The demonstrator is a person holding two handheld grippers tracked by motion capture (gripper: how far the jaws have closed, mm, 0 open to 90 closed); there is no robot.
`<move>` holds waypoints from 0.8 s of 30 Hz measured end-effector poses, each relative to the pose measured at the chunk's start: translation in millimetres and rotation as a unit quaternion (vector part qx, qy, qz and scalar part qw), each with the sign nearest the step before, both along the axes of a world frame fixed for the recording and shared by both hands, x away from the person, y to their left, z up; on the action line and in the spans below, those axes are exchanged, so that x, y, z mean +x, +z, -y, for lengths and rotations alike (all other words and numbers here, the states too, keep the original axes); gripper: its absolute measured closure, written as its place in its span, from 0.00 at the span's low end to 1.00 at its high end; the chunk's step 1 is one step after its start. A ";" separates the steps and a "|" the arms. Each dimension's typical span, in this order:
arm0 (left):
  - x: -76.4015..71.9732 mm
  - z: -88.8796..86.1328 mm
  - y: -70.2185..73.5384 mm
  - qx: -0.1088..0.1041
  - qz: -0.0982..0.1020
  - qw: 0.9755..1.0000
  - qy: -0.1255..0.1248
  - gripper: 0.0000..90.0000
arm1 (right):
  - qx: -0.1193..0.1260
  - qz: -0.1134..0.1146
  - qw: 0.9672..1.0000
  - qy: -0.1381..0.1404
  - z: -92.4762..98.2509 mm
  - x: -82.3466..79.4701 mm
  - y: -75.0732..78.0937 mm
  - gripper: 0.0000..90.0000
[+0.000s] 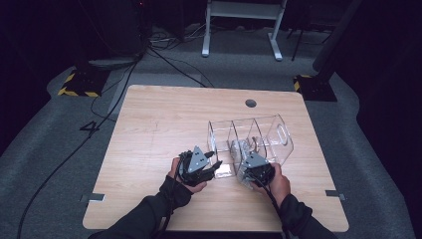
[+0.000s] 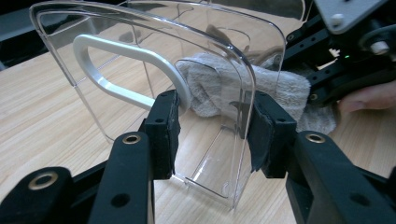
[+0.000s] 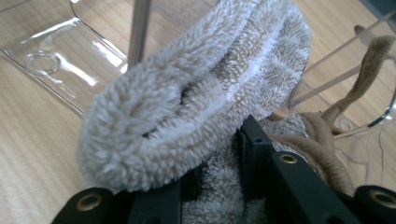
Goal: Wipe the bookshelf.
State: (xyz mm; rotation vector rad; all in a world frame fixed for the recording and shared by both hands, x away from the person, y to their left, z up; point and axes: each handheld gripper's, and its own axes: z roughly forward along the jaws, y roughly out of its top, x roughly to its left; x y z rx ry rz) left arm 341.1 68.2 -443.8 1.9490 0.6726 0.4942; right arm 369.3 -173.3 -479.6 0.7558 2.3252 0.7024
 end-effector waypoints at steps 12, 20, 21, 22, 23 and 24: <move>-2.4 6.4 -1.7 0.006 0.006 0.999 0.034 0.66 | 0.022 -0.090 0.994 0.063 17.9 8.1 9.3 0.82; 4.2 4.2 -9.2 0.004 -0.010 1.000 0.009 0.82 | 0.011 -0.103 0.993 0.059 20.6 4.8 13.4 0.82; 2.3 6.2 -7.0 0.008 0.001 1.000 0.008 0.79 | 0.015 -0.095 0.994 0.052 20.6 4.5 13.0 0.81; 2.3 6.2 -7.0 0.008 0.001 1.000 0.008 0.74 | 0.015 -0.095 0.994 0.052 20.6 4.5 13.0 0.81; 1.4 6.7 -5.8 0.005 0.003 1.000 0.001 0.74 | 0.018 -0.088 0.995 0.044 20.6 4.2 12.8 0.81; 1.0 6.7 -5.1 0.005 0.007 1.000 0.000 0.65 | 0.025 -0.064 0.997 0.039 21.6 2.7 14.7 0.81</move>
